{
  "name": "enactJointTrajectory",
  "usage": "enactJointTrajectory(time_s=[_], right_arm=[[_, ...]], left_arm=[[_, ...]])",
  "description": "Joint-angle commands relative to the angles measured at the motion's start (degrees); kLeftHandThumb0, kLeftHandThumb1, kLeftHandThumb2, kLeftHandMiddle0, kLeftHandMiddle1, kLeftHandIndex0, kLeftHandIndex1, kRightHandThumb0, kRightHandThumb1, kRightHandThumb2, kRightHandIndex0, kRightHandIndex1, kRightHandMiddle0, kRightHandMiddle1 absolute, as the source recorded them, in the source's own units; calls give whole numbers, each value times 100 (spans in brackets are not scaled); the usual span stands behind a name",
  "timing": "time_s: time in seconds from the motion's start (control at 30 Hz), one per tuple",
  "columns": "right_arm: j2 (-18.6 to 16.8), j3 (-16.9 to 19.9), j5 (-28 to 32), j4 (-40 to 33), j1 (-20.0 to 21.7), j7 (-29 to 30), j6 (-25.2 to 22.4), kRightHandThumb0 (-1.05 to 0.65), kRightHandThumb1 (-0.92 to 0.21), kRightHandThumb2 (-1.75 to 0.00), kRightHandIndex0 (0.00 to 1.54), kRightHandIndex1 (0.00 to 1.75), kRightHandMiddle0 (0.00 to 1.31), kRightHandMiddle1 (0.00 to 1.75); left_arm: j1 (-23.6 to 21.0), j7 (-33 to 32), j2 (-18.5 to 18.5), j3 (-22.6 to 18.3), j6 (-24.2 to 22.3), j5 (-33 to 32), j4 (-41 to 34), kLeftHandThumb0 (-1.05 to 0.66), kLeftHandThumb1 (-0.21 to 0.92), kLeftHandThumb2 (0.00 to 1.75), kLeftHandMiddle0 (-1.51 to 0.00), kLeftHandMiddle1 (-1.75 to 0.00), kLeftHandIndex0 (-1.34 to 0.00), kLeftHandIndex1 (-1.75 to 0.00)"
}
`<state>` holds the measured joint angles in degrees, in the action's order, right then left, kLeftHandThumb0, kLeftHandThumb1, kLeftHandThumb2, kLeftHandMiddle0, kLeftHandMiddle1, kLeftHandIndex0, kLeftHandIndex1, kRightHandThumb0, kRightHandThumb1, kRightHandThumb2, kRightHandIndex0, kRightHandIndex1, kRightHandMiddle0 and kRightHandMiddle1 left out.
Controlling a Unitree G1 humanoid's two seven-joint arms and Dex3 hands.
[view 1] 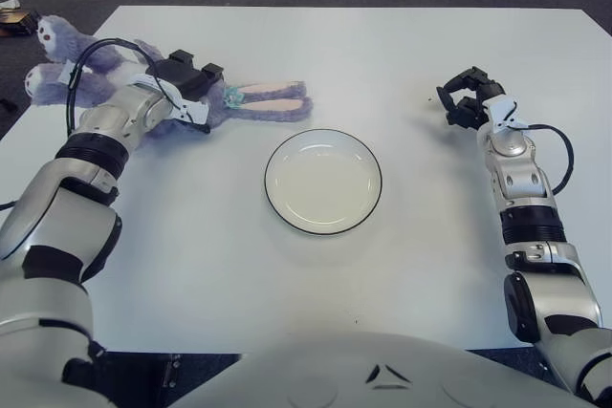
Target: Put the doll into the plate.
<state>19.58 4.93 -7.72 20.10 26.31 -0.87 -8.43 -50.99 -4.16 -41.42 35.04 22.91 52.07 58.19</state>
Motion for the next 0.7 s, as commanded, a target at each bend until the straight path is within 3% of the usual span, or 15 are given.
enactJointTrajectory(time_s=[0.0,0.03,0.07,0.2,0.67], right_arm=[[91,51,21,-96,-43,-39,23,-37,-79,-62,75,175,36,165],[94,55,24,-97,-45,-46,25,-37,-79,-61,75,175,36,165],[95,57,25,-95,-45,-50,29,-37,-79,-61,75,175,36,165],[103,70,31,-88,-44,-75,43,-37,-79,-61,76,175,37,165],[131,89,75,-43,-45,-184,137,-37,-83,-52,76,175,38,162]], left_arm=[[224,4,120,10,119,-95,381,-30,65,65,-55,-174,-53,-168],[223,-10,144,-40,139,-169,455,-26,69,55,-58,-174,-55,-169],[217,-21,161,-65,153,-219,508,-19,77,32,-64,-174,-59,-172],[191,-93,192,-85,207,-309,629,-12,84,14,-71,-175,-63,-174],[204,-559,237,-88,385,-426,868,-7,90,7,-79,-175,-66,-175]])
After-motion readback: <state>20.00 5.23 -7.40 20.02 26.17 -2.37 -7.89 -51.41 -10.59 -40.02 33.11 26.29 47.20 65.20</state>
